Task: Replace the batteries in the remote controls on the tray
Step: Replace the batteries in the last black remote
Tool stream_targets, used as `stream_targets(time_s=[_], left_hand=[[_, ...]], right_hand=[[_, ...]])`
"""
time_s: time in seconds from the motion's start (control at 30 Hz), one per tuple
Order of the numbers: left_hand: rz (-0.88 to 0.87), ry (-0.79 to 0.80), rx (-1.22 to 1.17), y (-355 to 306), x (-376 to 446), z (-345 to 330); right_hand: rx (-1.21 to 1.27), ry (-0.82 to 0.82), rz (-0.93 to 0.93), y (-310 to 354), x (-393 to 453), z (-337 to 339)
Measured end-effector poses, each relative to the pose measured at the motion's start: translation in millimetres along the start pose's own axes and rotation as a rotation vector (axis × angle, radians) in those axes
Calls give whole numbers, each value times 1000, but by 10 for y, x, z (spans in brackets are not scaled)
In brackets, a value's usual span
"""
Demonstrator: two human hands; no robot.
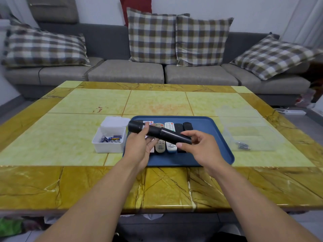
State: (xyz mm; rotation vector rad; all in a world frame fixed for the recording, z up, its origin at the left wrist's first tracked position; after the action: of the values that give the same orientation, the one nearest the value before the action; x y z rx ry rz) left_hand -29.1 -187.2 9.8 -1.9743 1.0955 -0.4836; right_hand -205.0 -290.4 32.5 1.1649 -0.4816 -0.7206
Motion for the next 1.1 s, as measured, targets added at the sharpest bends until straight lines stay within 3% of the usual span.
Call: stream_targets(time_s=[0.1, 0.2, 0.4, 0.53, 0.7, 0.93, 1.0, 1.1], left_hand=[[-33, -126, 9, -62, 18, 188], [-24, -145, -3, -73, 14, 251], [-36, -79, 20, -88, -11, 177], [-32, -32, 44, -96, -24, 90], [17, 48, 169, -11, -52, -81], [123, 193, 171, 183, -131, -302], [158, 211, 138, 233, -146, -351], [185, 208, 85, 254, -150, -366]], right_hand=[[-209, 122, -53, -104, 19, -20], [-371, 212, -107, -248, 8, -121], [-467, 139, -111, -197, 0, -87], [-294, -38, 34, 89, -73, -23], [-231, 126, 120, 224, -95, -301], [75, 6, 87, 121, -63, -295], [46, -22, 111, 149, -62, -280], [-278, -70, 210, 264, -108, -251]])
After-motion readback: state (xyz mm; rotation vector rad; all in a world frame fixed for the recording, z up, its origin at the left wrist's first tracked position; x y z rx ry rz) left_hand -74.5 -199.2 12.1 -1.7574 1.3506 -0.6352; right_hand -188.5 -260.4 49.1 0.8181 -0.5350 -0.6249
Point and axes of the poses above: each hand's wrist, its own x-axis towards the middle knuckle, its own z-axis out of the back of the hand, y = z × x, the point moved 7 cm from there along x, towards the middle knuckle, and after that the axes turned 13 degrees about y, right-handed, at the moved point
